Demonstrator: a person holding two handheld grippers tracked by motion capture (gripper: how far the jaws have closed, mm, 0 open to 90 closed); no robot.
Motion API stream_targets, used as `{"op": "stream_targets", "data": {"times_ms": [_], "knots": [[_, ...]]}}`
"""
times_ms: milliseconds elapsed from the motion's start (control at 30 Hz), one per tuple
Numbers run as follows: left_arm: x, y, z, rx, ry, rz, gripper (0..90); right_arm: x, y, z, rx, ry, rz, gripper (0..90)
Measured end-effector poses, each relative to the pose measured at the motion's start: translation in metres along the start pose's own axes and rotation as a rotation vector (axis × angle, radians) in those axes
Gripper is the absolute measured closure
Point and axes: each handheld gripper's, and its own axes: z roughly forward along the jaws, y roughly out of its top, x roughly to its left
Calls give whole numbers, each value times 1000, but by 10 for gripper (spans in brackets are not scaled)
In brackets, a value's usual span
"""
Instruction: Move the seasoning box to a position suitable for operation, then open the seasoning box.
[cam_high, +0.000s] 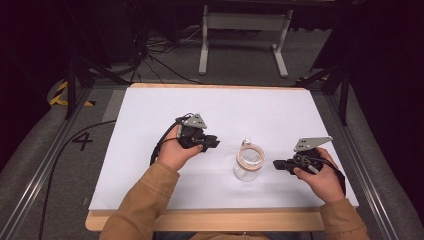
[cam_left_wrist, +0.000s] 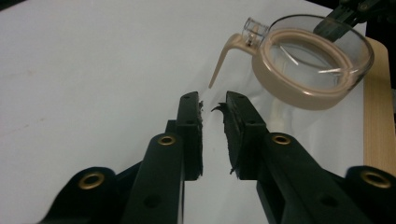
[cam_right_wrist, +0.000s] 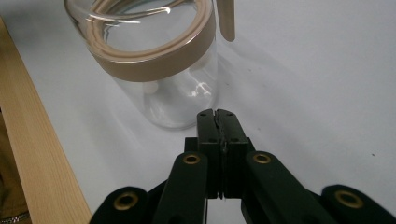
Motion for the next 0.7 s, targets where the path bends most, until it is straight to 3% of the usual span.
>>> {"op": "stream_targets", "data": {"times_ms": [233,467,700], "knots": [[-4,12,6,-37,-25,21,849,2,-3,-2,3,-10,8,900],[-10,23,20,-33,-43,52,839,2,-9,-8,-3,-23,23,900],[-7,34,28,-65,-47,25,867,3,-11,-9,-4,-23,24,900]]}}
